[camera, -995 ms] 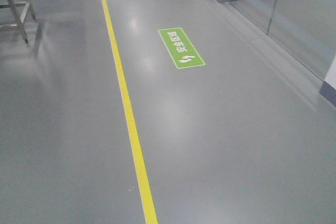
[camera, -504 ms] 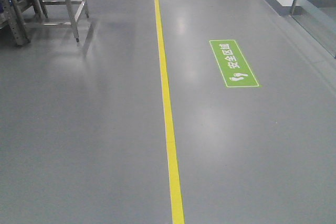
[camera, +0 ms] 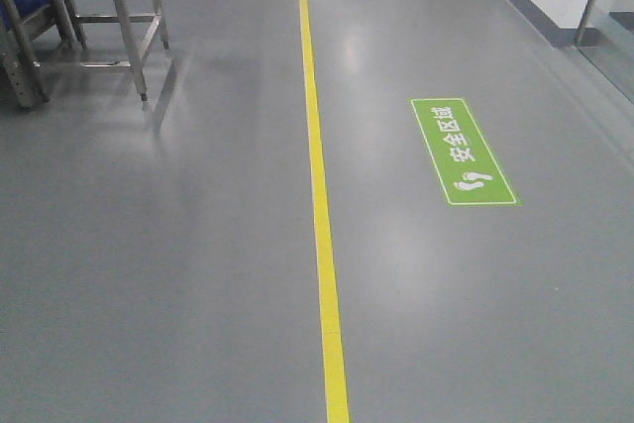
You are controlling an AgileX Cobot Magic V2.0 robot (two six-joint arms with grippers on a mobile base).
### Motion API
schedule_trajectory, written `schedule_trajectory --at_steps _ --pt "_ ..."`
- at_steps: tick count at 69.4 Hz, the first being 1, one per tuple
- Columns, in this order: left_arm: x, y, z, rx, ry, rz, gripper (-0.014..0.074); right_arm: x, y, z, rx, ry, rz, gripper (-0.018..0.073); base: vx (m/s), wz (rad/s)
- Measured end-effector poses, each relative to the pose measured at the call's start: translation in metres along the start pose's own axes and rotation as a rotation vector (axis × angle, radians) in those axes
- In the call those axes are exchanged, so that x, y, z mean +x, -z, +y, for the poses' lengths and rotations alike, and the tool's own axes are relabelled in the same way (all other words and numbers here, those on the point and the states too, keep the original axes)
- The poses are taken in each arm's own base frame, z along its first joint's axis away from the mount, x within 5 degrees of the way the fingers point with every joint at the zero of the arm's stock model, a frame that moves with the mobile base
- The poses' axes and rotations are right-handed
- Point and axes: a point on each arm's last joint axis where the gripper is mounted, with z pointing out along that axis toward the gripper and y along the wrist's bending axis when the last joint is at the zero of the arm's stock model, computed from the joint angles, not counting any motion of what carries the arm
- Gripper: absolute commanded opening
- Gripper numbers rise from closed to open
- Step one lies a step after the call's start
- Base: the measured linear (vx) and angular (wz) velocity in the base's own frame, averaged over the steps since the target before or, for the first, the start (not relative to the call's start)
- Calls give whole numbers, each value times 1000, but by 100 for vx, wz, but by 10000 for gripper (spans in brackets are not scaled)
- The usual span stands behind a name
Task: Move and align brake pads A on conveyor
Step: 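Drive along the yellow floor line toward the steel table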
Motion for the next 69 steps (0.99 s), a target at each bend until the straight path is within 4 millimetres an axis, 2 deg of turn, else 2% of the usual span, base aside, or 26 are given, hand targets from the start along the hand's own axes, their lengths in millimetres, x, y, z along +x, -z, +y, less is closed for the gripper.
schedule_trajectory --at_steps 69 --pt "0 0 0 0 0 0 464 0 0 0 0 0 0 468 63 5"
